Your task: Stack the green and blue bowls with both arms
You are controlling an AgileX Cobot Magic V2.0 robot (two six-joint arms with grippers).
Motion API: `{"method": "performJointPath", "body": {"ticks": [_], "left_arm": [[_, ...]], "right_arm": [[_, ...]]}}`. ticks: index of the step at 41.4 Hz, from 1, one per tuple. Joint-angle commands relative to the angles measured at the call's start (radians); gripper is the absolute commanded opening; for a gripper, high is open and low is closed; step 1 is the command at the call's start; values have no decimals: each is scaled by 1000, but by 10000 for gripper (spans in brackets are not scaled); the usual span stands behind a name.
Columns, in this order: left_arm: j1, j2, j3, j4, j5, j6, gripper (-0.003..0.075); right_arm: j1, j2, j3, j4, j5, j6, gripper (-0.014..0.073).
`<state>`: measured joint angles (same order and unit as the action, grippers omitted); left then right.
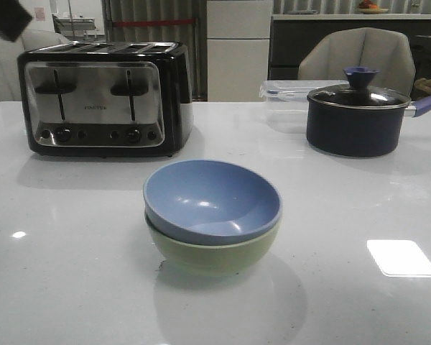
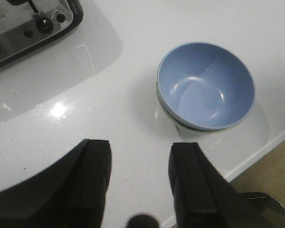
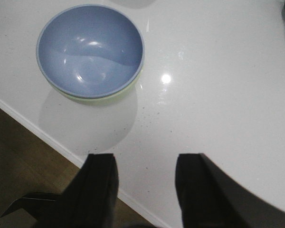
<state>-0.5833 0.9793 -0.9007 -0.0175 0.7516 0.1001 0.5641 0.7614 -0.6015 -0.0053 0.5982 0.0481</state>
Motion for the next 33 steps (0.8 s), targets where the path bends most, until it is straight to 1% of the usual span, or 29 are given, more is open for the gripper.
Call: {"method": "performJointPath", "body": {"ticks": [1,9,14,21,29,33], "left_arm": [[-7,-114,49,4,-79,0,371],[-7,-273,178,8,-105,0,371],[-7,-333,235,18,-108,0,371],[-7,-343,270,36,-106,0,371],[-7,-341,272,40,-108,-11,370],[-7,-341,272,40,-108,-17,340]], "right_arm": [[0,-6,-28,-14,-63,-5,416],[0,-6,-28,-14,-63,-5,416],[0,-6,-28,-14,-63,-5,416],[0,-6,-28,-14,-63,-5,416],[0,-6,-28,-21,-42,-5,414],[0,-4,-28,-32,-19,-5,379]]}}
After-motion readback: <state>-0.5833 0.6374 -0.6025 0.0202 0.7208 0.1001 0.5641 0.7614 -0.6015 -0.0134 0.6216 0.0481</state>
